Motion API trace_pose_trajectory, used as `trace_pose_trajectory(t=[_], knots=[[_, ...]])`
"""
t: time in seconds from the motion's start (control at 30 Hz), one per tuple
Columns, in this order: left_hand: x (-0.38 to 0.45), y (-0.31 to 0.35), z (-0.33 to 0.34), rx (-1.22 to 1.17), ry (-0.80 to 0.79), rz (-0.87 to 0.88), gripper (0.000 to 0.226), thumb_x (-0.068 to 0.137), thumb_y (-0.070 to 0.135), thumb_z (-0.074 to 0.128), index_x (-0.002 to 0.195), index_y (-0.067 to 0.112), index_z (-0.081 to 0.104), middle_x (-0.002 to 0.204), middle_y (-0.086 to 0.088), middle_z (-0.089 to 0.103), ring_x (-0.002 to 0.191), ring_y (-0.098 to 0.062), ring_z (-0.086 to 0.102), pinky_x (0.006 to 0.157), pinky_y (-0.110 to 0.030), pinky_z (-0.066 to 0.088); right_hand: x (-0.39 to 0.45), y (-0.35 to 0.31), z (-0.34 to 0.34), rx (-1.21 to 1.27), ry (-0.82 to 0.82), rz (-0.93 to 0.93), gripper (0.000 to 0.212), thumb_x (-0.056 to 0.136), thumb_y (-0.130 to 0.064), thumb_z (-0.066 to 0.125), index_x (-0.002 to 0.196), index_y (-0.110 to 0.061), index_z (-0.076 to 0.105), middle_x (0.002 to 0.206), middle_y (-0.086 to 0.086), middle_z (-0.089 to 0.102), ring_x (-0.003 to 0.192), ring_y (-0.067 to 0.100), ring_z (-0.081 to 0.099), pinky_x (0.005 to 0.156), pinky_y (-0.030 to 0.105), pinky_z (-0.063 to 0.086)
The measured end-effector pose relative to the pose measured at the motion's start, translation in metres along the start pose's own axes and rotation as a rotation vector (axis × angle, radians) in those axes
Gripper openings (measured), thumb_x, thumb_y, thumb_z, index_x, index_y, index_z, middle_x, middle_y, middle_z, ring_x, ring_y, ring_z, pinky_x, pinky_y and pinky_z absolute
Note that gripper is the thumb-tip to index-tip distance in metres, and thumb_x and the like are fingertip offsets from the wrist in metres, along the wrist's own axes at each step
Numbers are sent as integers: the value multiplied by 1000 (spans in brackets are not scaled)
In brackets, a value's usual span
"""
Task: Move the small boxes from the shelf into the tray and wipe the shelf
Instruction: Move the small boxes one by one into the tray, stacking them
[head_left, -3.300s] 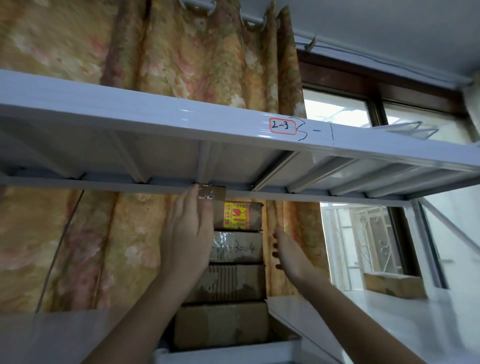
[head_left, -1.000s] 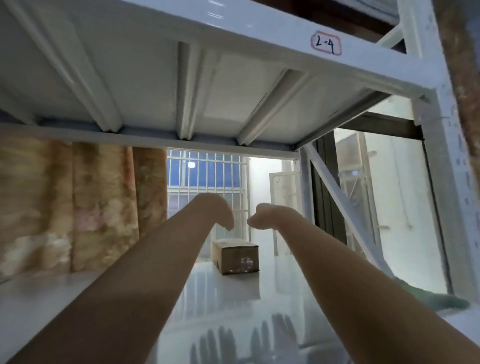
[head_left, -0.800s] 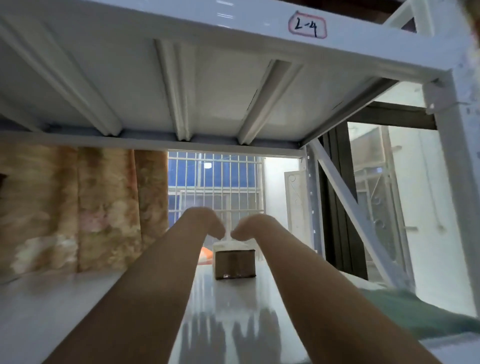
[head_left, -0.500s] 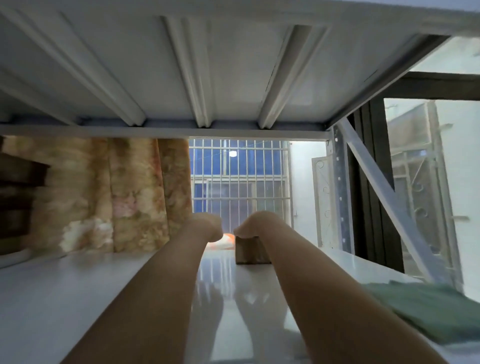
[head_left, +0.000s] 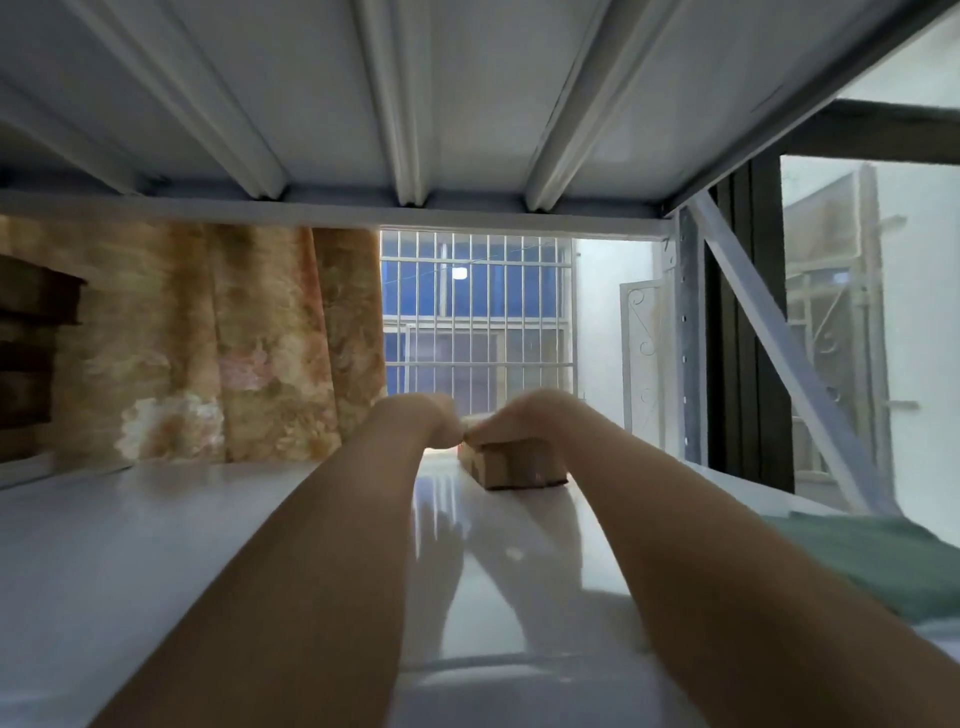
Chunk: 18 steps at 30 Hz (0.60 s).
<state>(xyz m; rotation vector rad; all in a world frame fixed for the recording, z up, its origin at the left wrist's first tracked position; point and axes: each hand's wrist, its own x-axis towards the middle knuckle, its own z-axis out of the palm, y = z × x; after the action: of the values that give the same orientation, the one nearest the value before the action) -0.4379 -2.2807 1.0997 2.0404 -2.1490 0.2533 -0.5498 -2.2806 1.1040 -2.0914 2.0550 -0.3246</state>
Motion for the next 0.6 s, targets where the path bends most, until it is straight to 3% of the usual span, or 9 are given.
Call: trace_pose_trajectory(t=[0.07, 0.13, 0.2, 0.37, 0.43, 0.53, 0.6], knots=[[0, 1, -4, -3, 11, 11, 36, 98, 29, 43, 123, 6, 55, 127, -11, 57, 99, -27, 53, 87, -33, 43, -2, 7, -8, 89, 71, 8, 42, 89, -45, 56, 112, -12, 46, 87, 7, 50, 74, 17, 51, 70, 26, 44], [-2, 2, -10, -12, 43, 25, 34, 99, 22, 39, 127, 6, 52, 129, -10, 56, 96, -25, 50, 82, -30, 39, 4, 13, -10, 168, 219, 34, 81, 73, -54, 70, 132, -13, 34, 110, 9, 44, 102, 23, 52, 88, 32, 47], [-1, 3, -12, -21, 80, 44, 34, 101, 16, 36, 129, 4, 50, 126, -12, 55, 95, -21, 47, 78, -27, 36, 10, 15, -10, 222, 332, 61, 99, 63, -59, 75, 137, -13, 27, 111, 9, 33, 114, 27, 46, 93, 37, 47], [5, 1, -10, -82, 114, 42, 29, 98, 21, 43, 118, 4, 56, 86, -2, 49, 87, -18, 49, 76, -26, 39, 9, 14, -13, 210, 444, 13, 104, 60, -69, 72, 138, -13, 34, 118, 9, 38, 106, 20, 42, 82, 30, 46], [6, 3, -9, -72, 130, 41, 25, 98, 23, 44, 112, 7, 57, 77, 0, 46, 90, -21, 55, 78, -30, 43, 8, 14, -12, 263, 464, 14, 108, 59, -64, 76, 140, -11, 28, 126, 11, 34, 113, 23, 45, 86, 32, 48], [7, 4, -9, -65, 182, 38, 21, 97, 26, 44, 105, 10, 56, 81, -2, 50, 93, -23, 58, 85, -33, 47, 0, 13, -12, 320, 526, -34, 113, 62, -53, 81, 143, -7, 17, 134, 13, 28, 120, 27, 46, 91, 33, 49], [8, 6, -11, -60, 222, 25, 26, 97, 27, 42, 111, 10, 56, 98, -5, 60, 98, -24, 60, 89, -33, 47, -4, 12, -11, 369, 556, -77, 118, 63, -48, 82, 145, -6, 8, 137, 15, 27, 122, 30, 45, 93, 35, 49]])
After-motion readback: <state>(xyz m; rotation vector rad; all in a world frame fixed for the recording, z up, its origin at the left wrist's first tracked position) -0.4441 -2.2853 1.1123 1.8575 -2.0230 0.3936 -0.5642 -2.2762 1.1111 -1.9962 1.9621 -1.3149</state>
